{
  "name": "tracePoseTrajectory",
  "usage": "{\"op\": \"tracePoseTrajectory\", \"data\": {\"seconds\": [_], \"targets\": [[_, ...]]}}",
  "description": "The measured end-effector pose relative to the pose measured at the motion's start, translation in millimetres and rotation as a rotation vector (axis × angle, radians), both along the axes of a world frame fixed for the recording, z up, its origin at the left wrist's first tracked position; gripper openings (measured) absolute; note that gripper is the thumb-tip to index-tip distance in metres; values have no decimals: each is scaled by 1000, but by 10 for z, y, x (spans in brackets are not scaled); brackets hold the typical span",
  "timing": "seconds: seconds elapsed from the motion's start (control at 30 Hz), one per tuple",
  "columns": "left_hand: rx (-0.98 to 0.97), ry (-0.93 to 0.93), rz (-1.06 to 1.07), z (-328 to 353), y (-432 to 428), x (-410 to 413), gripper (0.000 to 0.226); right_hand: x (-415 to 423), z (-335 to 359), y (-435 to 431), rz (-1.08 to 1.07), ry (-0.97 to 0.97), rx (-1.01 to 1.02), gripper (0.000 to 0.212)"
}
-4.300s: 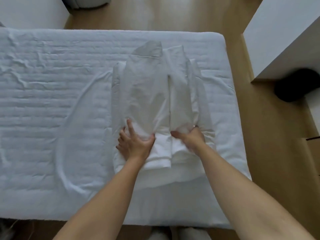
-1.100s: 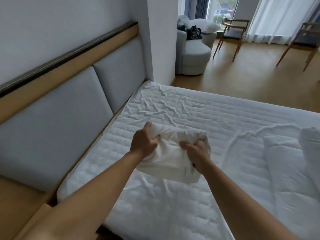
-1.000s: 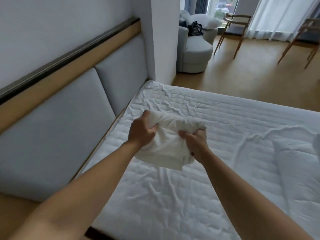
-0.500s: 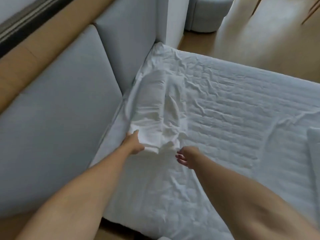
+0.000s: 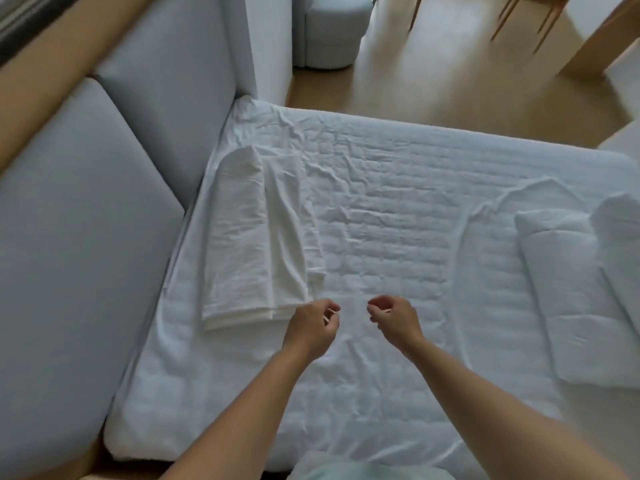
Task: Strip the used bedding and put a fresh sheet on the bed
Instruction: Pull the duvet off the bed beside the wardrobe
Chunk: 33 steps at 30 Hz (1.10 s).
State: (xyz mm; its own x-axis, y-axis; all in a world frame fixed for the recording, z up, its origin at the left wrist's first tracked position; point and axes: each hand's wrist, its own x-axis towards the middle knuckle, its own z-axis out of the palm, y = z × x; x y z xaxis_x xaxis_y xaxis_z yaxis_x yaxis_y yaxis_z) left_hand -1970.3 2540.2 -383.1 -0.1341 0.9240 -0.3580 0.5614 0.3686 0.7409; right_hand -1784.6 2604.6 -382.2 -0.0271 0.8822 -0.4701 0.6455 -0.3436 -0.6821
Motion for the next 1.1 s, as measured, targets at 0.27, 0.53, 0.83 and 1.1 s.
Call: {"op": "tracePoseTrajectory", "data": {"seconds": [0.27, 0.53, 0.83, 1.1], "targets": [[126, -53, -255, 317, 321, 1436, 12, 1636, 486, -233, -285, -104, 267, 3], [231, -145, -257, 638, 290, 3383, 5, 3489, 506, -423, -494, 5, 373, 5], [-123, -301, -222, 469, 217, 6123, 24, 5962, 267, -539, -366, -531, 189, 71], [-317, -514, -79, -37, 920, 8004, 102, 7429, -441, -179, -278, -686, 0, 127]]}}
